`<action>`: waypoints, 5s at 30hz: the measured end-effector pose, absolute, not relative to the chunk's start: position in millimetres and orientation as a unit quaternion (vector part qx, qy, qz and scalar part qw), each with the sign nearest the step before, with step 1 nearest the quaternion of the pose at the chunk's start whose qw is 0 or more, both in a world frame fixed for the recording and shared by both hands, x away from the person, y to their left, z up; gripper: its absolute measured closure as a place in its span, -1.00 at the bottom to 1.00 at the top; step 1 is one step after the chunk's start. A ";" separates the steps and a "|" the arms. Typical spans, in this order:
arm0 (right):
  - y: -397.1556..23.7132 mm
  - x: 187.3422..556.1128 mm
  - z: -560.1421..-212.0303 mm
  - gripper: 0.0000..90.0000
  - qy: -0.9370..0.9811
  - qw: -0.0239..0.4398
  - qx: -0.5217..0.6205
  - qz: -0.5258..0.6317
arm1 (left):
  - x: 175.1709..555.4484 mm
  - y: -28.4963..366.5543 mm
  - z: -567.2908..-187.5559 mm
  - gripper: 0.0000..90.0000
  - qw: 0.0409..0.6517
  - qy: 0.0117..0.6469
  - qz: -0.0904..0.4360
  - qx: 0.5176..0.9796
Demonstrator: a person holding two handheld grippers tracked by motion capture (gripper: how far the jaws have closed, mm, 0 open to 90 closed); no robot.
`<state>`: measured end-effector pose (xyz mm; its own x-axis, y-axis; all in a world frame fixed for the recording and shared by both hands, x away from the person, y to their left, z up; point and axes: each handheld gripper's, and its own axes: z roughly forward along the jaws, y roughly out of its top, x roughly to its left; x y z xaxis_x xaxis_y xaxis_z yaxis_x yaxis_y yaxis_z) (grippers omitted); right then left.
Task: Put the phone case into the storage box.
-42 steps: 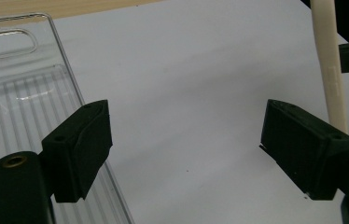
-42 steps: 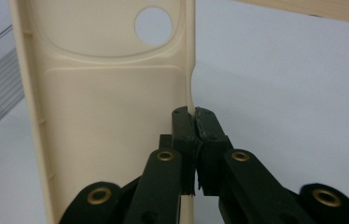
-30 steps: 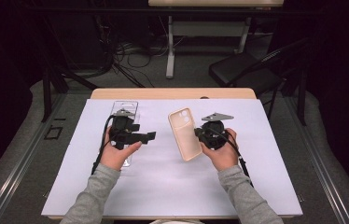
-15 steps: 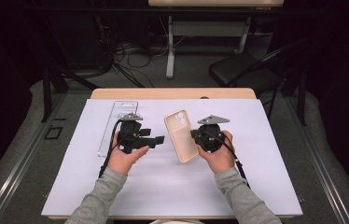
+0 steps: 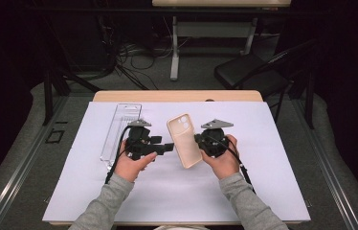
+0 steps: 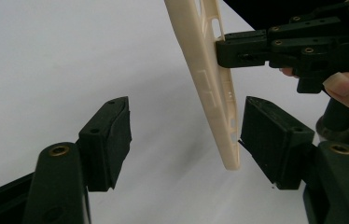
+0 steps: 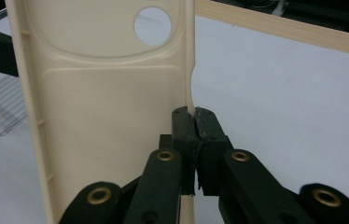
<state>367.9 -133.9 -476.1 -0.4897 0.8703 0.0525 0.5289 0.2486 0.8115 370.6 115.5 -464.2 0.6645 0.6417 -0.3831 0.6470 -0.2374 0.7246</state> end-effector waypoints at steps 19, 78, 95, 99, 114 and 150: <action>-126.6 364.1 -477.6 0.96 0.768 0.210 0.449 0.406 | 367.9 107.0 -478.2 -0.07 0.468 0.417 -0.005 0.779; -117.0 358.3 -480.1 0.95 0.774 0.201 0.433 0.415 | 368.6 112.1 -487.8 0.51 0.475 0.493 -0.111 0.720; -114.2 357.2 -481.4 0.95 0.778 0.198 0.429 0.415 | 368.2 114.0 -487.2 0.69 0.478 0.500 -0.116 0.713; -113.5 357.0 -482.1 0.95 0.779 0.196 0.428 0.413 | 368.1 113.8 -487.5 0.73 0.477 0.502 -0.119 0.711; -112.3 356.7 -483.3 0.95 0.781 0.197 0.424 0.414 | 369.3 116.2 -489.6 0.76 0.480 0.512 -0.131 0.701; -112.7 356.1 -481.8 0.82 0.775 0.193 0.423 0.429 | 369.8 120.5 -489.3 0.78 0.486 0.511 -0.124 0.698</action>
